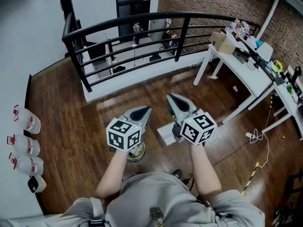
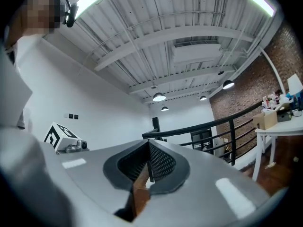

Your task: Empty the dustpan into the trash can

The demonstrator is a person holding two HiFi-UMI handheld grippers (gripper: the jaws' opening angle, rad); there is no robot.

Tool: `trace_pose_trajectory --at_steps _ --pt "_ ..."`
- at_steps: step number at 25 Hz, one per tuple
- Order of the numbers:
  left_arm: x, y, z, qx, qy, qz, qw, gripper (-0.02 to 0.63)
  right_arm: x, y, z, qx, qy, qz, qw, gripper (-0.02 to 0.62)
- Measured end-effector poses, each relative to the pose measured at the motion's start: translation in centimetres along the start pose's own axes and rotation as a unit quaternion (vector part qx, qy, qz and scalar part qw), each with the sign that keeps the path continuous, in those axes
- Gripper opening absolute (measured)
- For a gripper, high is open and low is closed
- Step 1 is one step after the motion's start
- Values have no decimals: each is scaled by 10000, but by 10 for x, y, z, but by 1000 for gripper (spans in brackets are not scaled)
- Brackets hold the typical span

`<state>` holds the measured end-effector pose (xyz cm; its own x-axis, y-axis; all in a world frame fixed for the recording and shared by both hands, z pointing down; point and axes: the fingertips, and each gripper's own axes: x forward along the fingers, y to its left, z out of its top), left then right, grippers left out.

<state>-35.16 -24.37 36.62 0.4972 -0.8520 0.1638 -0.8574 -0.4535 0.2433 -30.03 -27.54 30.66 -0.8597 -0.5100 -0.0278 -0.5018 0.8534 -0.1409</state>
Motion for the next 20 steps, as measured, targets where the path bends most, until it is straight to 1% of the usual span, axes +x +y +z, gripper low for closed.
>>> trace_pose_trajectory --at_steps 7,15,20 --pt "-8 -3 -2 -27 -3 66 10000 -12 -10 7 0 47 -15 10 10000 -2" --pt "-18 -6 -6 16 70 21 10000 -12 -12 13 0 154 -141 -49 9998 -2" --pt "-19 -13 -5 84 104 -83 9999 -12 -14 19 0 183 -196 -80 9996 -2"
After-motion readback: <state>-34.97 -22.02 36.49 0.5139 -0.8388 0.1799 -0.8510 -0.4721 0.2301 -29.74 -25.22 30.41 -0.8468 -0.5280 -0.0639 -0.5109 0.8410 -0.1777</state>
